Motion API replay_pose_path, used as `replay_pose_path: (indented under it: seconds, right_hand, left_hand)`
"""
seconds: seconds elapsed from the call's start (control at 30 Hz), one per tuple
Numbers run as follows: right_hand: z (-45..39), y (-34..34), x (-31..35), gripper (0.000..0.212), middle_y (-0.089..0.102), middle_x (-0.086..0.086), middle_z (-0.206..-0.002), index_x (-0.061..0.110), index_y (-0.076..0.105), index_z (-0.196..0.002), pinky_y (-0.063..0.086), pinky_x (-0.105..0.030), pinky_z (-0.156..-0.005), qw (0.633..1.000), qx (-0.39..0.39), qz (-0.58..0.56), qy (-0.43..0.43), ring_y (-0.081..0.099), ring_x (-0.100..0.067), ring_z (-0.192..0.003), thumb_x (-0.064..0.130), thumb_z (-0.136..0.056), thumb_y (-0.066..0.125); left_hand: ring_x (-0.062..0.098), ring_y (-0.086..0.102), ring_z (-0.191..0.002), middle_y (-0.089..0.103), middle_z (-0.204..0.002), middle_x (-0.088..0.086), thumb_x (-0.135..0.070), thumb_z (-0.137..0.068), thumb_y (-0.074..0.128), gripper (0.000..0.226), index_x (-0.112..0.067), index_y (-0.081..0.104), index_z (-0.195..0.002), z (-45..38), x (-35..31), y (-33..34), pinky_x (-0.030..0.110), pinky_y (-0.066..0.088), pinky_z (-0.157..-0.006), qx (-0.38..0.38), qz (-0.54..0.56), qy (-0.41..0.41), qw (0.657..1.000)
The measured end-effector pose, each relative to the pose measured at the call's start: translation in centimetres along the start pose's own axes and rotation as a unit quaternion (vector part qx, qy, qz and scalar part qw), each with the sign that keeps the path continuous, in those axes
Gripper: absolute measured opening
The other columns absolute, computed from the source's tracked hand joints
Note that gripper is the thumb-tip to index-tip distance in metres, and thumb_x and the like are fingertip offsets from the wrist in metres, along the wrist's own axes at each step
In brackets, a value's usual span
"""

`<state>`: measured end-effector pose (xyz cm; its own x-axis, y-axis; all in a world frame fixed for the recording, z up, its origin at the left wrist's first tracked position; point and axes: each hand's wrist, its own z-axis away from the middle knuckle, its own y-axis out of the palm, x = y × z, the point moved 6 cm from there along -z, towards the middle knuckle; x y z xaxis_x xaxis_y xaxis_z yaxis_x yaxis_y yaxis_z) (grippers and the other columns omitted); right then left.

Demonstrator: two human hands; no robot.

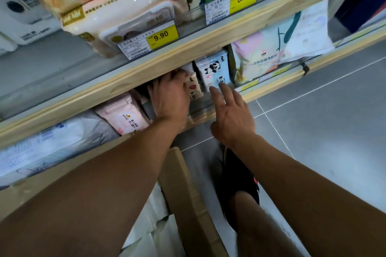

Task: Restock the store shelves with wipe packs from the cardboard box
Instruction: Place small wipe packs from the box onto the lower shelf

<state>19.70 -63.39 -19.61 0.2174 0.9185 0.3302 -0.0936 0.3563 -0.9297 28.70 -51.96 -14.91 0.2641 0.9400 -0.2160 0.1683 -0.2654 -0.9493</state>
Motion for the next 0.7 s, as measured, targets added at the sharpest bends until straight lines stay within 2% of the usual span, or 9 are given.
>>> replay_pose_path:
  seconds: [0.1, 0.2, 0.27, 0.33, 0.4, 0.43, 0.47, 0.57, 0.7]
  right_hand:
    - [-0.1, -0.3, 0.7, 0.095, 0.0, -0.006, -0.161, 0.021, 0.002, -0.153, 0.014, -0.04, -0.118, 1.0, -0.008, -0.002, -0.017, 0.004, -0.029, -0.146, 0.02, -0.082, 0.064]
    - [0.0, -0.7, 0.8, 0.094, 0.002, -0.005, -0.161, 0.021, 0.003, -0.153, 0.015, -0.04, -0.118, 1.0, -0.014, -0.007, -0.021, 0.005, -0.029, -0.146, 0.02, -0.082, 0.063]
    - [0.4, -0.9, 0.7, 0.092, 0.002, -0.005, -0.161, 0.021, 0.003, -0.153, 0.014, -0.04, -0.118, 1.0, -0.007, 0.005, -0.022, 0.005, -0.029, -0.147, 0.021, -0.083, 0.062]
    - [1.2, -1.6, 0.5, 0.091, 0.001, -0.004, -0.161, 0.023, 0.0, -0.153, 0.012, -0.04, -0.118, 1.0, 0.01, 0.019, -0.021, 0.002, -0.029, -0.147, 0.022, -0.085, 0.061]
    - [2.2, -3.2, 0.6, 0.089, 0.002, -0.003, -0.161, 0.023, -0.001, -0.153, 0.009, -0.041, -0.119, 0.999, 0.02, 0.036, -0.022, 0.0, -0.028, -0.148, 0.025, -0.087, 0.059]
    - [2.8, -4.4, 0.8, 0.088, 0.003, -0.003, -0.161, 0.023, 0.0, -0.153, 0.009, -0.04, -0.119, 0.998, 0.021, 0.05, -0.025, -0.001, -0.028, -0.148, 0.026, -0.087, 0.059]
    - [3.4, -5.6, 1.1, 0.087, 0.005, -0.002, -0.161, 0.023, 0.001, -0.153, 0.008, -0.04, -0.12, 0.997, 0.021, 0.065, -0.029, -0.001, -0.027, -0.148, 0.027, -0.087, 0.058]
    - [5.6, -10.5, 3.2, 0.086, 0.01, -0.002, -0.16, 0.022, 0.006, -0.153, 0.009, -0.039, -0.12, 0.993, 0.012, 0.107, -0.049, 0.002, -0.027, -0.148, 0.03, -0.087, 0.06]
    - [9.6, -16.4, 8.3, 0.084, 0.021, -0.006, -0.156, 0.018, 0.015, -0.151, 0.014, -0.041, -0.12, 0.984, -0.01, 0.148, -0.098, 0.012, -0.028, -0.146, 0.037, -0.084, 0.062]
  left_hand:
    - [0.042, 0.054, -0.106, 0.063, -0.113, 0.016, -0.022, -0.083, 0.066, 0.038, -0.028, 0.062, -0.12, -0.7, 0.2, 0.4, 0.052, 0.043, -0.089, 0.004, -0.011, -0.015, 1.0]
    - [0.042, 0.056, -0.103, 0.065, -0.108, 0.019, -0.022, -0.083, 0.064, 0.036, -0.02, 0.062, -0.12, -1.1, 0.7, 0.6, 0.053, 0.046, -0.087, 0.012, 0.009, -0.015, 1.0]
    - [0.04, 0.052, -0.113, 0.061, -0.121, 0.016, -0.026, -0.083, 0.064, 0.046, -0.022, 0.055, -0.129, -0.5, 0.6, 0.5, 0.052, 0.042, -0.094, 0.021, -0.003, 0.001, 1.0]
    - [0.035, 0.042, -0.125, 0.051, -0.136, 0.009, -0.033, -0.084, 0.063, 0.06, -0.027, 0.043, -0.14, 1.0, 0.4, -0.3, 0.051, 0.029, -0.105, 0.044, -0.02, 0.021, 0.999]
    - [0.03, 0.034, -0.132, 0.041, -0.146, 0.004, -0.039, -0.086, 0.059, 0.066, -0.027, 0.033, -0.145, 2.9, 0.3, -1.9, 0.048, 0.008, -0.109, 0.069, -0.028, 0.036, 0.997]
    - [0.028, 0.031, -0.134, 0.037, -0.15, 0.002, -0.041, -0.087, 0.057, 0.067, -0.026, 0.03, -0.146, 3.8, 0.3, -2.7, 0.045, 0.004, -0.109, 0.084, -0.024, 0.045, 0.995]
    - [0.027, 0.029, -0.135, 0.034, -0.151, 0.001, -0.042, -0.087, 0.055, 0.068, -0.025, 0.028, -0.147, 4.7, 0.4, -3.7, 0.044, 0.005, -0.111, 0.1, -0.018, 0.054, 0.993]
    - [0.024, 0.029, -0.135, 0.034, -0.151, -0.001, -0.045, -0.085, 0.054, 0.071, -0.024, 0.028, -0.147, 7.2, 0.9, -7.9, 0.041, 0.023, -0.112, 0.116, -0.005, 0.083, 0.99]
    - [0.023, 0.031, -0.137, 0.033, -0.152, 0.001, -0.045, -0.085, 0.055, 0.068, -0.023, 0.032, -0.146, 9.9, 1.9, -15.7, 0.037, 0.024, -0.113, 0.1, 0.005, 0.12, 0.988]
